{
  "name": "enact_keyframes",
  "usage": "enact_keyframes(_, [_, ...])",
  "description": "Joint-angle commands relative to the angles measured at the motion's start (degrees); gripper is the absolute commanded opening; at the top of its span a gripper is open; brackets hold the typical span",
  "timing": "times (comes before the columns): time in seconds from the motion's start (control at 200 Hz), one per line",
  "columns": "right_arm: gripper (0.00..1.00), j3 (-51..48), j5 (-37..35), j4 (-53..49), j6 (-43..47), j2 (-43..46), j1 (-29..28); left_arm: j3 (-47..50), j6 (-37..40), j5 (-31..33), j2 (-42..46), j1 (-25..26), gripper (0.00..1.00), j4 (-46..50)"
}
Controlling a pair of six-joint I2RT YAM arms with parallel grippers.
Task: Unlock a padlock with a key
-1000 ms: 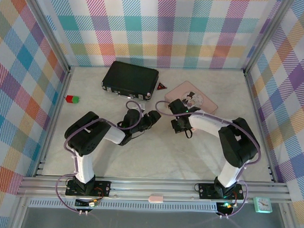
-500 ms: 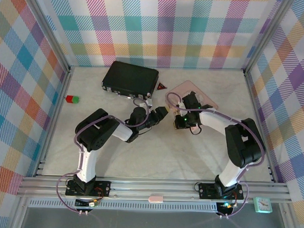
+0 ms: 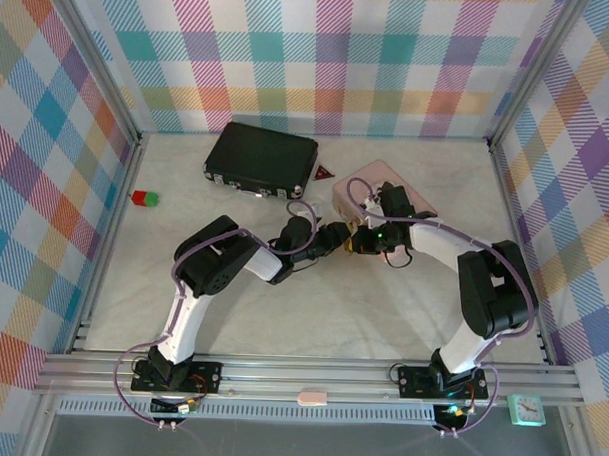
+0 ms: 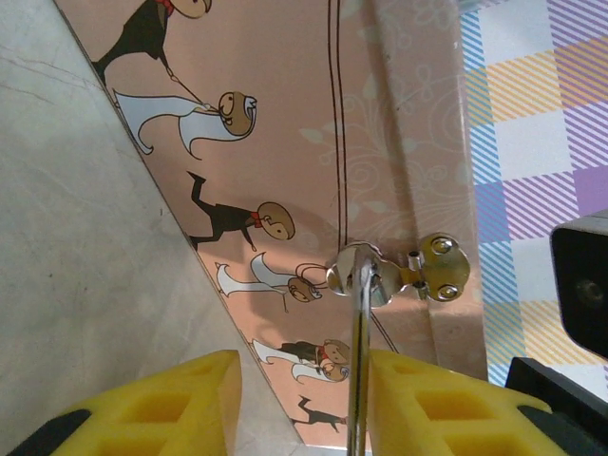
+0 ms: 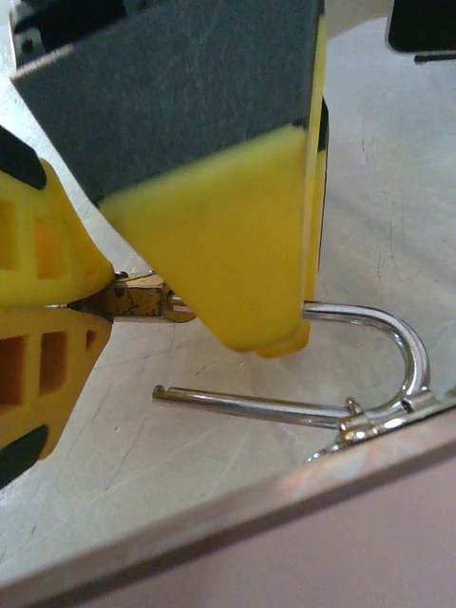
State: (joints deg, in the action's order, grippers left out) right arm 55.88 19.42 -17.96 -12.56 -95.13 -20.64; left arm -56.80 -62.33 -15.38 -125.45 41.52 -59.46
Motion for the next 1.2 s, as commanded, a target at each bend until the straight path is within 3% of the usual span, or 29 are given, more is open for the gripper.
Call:
enact_keyframes(0.0, [0.0,-1.1,2.5,1.9,-0.3,0.3,0.4,-2.4,0.5,0.5,-0.9,0.3,0.35,-0.8])
enact_keyframes(0.14, [0.0,-1.1,2.4,1.9,-0.1,0.3,0.5,-4.0,0.6,0.3,-1.9,0.3,0.26,-0.6])
enact_keyframes(0.405, [0.0,-0.7,2.6,1.5,0.5,0.3,0.6,-5.9,1.7,-0.3,-3.2,0.3,0.0,-0.8])
enact_keyframes(0.585, [0.0,-0.3,2.4,0.7,-0.3,1.6,1.0,-5.2,1.7,0.3,-2.6,0.3,0.0,-0.8])
enact_keyframes(0.73, [0.29,0.1,3.1,-1.9,-3.8,7.5,1.6,-3.9,1.4,1.3,-2.0,0.3,0.0,-1.3])
enact_keyframes(0.86, [0.47,1.2,-2.7,-5.6,-8.5,14.0,2.5,-3.2,0.4,2.4,-2.0,0.3,0.0,-2.6])
enact_keyframes(1.05, [0.55,1.2,-15.8,-6.1,-13.9,16.4,4.5,-2.2,-0.2,4.6,-0.9,0.3,0.0,-3.1])
enact_keyframes(1.195, [0.56,2.2,-19.5,-4.7,-15.6,11.9,4.9,-1.4,-1.5,7.8,-0.3,0.8,0.0,-3.3])
